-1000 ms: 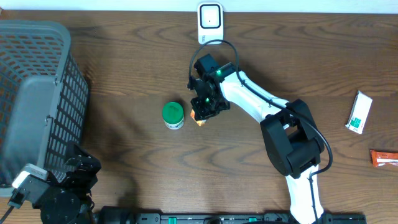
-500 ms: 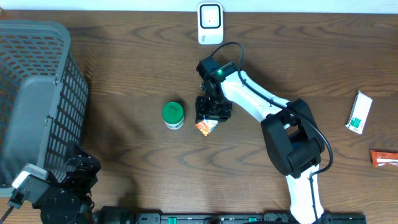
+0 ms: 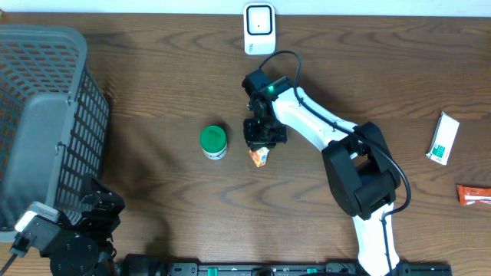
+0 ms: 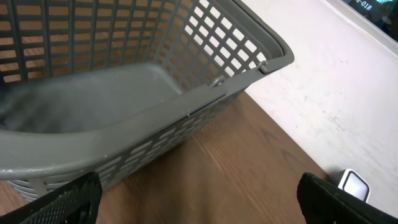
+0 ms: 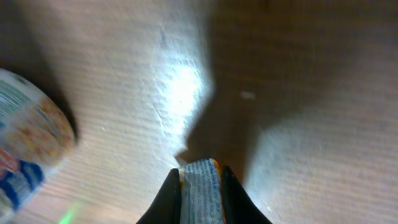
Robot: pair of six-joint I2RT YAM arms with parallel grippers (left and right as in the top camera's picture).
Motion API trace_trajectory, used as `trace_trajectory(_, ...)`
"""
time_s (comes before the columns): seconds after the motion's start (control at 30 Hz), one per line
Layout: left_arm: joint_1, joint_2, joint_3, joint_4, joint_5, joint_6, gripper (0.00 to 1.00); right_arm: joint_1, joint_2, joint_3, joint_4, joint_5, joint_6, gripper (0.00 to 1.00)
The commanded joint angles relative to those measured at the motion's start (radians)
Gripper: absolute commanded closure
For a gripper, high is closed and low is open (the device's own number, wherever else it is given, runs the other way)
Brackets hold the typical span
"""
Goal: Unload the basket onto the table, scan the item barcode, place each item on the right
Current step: 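Carry the orange box up to the white barcode scanner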
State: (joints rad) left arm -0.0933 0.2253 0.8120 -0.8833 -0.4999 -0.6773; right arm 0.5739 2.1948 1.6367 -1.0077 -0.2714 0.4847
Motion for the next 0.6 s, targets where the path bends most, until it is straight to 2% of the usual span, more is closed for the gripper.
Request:
trace_trajectory(0.0,0.003,-0.003,-0.001,0.001,-0.006,-0.001,0.02,-0.011,0.010,0.000,-0.014,-0.038,-0.030,0.99)
trace_trajectory(0.17,0.003,-0.003,-0.001,0.001,-0.006,-0.001,0.02,-0.025,0.010,0.011,-0.003,-0.236,-0.030,0.99)
trace_trajectory(0.3,0.003,-0.003,-0.001,0.001,-0.006,-0.001,0.02,-0.031,-0.004,0.042,-0.002,-0.304,-0.024,0.99)
trace_trajectory(0.47,0.003,-0.003,-0.001,0.001,-0.006,-0.001,0.02,-0.044,-0.113,0.050,0.010,-0.262,0.054,0.99)
trace_trajectory(0.57,0.003,-0.003,-0.001,0.001,-0.006,-0.001,0.02,-0.053,-0.228,0.050,0.003,-0.159,0.176,0.99)
